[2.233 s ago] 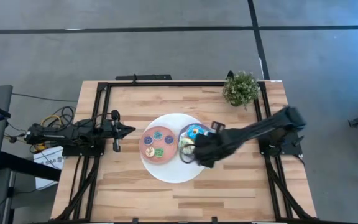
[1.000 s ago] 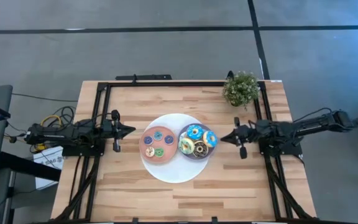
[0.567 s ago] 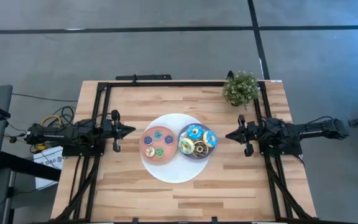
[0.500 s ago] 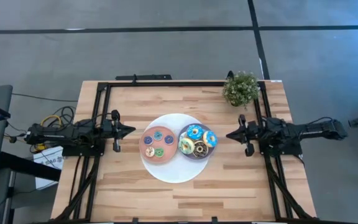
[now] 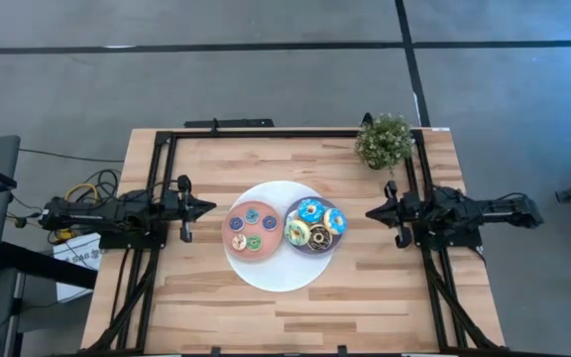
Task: Pick & Place donuts
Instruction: Return to Home Position
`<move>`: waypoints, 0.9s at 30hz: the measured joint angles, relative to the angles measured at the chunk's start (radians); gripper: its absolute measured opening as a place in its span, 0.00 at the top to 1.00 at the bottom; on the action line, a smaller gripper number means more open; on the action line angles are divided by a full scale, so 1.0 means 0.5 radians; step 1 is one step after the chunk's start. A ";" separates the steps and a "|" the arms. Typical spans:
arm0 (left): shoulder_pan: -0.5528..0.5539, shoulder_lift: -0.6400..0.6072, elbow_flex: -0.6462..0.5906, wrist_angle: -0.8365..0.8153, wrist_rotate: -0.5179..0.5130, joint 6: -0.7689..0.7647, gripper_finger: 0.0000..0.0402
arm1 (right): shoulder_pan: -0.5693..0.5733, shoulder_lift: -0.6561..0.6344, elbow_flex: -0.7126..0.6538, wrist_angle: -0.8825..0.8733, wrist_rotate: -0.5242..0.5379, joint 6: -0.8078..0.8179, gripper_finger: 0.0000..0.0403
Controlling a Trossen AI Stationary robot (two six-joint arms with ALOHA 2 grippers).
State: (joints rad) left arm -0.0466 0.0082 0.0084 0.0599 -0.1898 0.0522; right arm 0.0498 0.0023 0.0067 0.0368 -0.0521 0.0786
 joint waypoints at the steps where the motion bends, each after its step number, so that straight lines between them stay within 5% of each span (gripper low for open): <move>1: 0.000 0.000 0.000 0.000 0.000 0.000 1.00 | 0.000 0.009 0.000 -0.028 0.000 0.000 1.00; 27: 0.000 0.000 0.000 0.000 0.000 0.000 1.00 | 0.000 0.035 0.079 -0.232 0.002 0.000 1.00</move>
State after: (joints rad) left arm -0.0463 0.0082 0.0084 0.0599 -0.1898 0.0521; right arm 0.0498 0.0196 0.0461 -0.0791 -0.0510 0.0784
